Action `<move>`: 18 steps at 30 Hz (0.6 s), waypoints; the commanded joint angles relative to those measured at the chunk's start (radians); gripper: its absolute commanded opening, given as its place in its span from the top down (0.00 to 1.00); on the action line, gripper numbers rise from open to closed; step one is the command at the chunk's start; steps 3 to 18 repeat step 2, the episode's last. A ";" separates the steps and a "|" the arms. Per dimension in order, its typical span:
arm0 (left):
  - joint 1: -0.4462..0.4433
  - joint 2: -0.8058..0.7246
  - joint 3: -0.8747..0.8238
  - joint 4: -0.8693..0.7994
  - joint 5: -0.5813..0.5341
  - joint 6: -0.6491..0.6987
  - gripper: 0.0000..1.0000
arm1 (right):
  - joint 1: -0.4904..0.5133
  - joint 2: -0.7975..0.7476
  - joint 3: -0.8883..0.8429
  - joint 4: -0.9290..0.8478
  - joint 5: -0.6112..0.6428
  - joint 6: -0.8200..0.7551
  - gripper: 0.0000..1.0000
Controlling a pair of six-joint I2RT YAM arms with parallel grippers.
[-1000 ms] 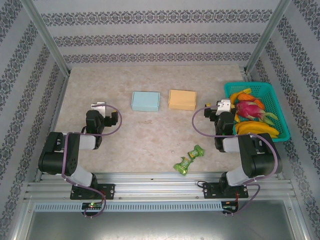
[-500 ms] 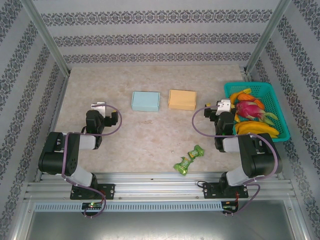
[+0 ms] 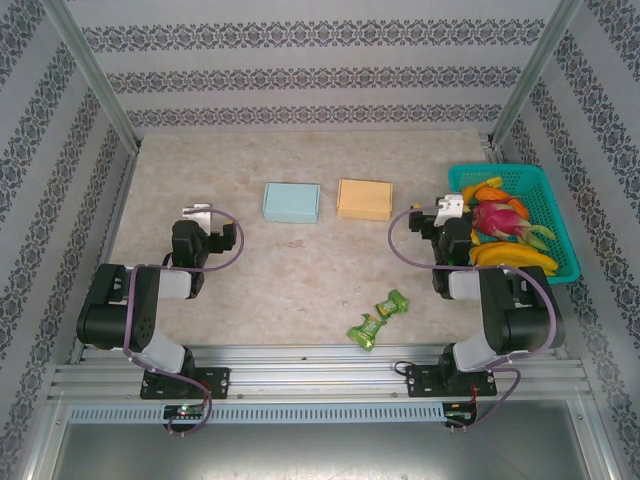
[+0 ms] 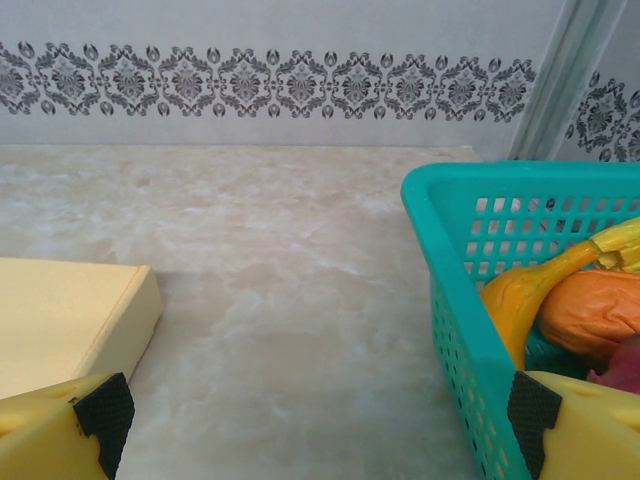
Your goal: Fold the paper box
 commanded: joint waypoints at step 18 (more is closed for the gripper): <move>0.012 0.011 -0.001 0.011 0.012 0.010 0.00 | 0.008 0.007 -0.013 -0.057 -0.075 0.019 0.02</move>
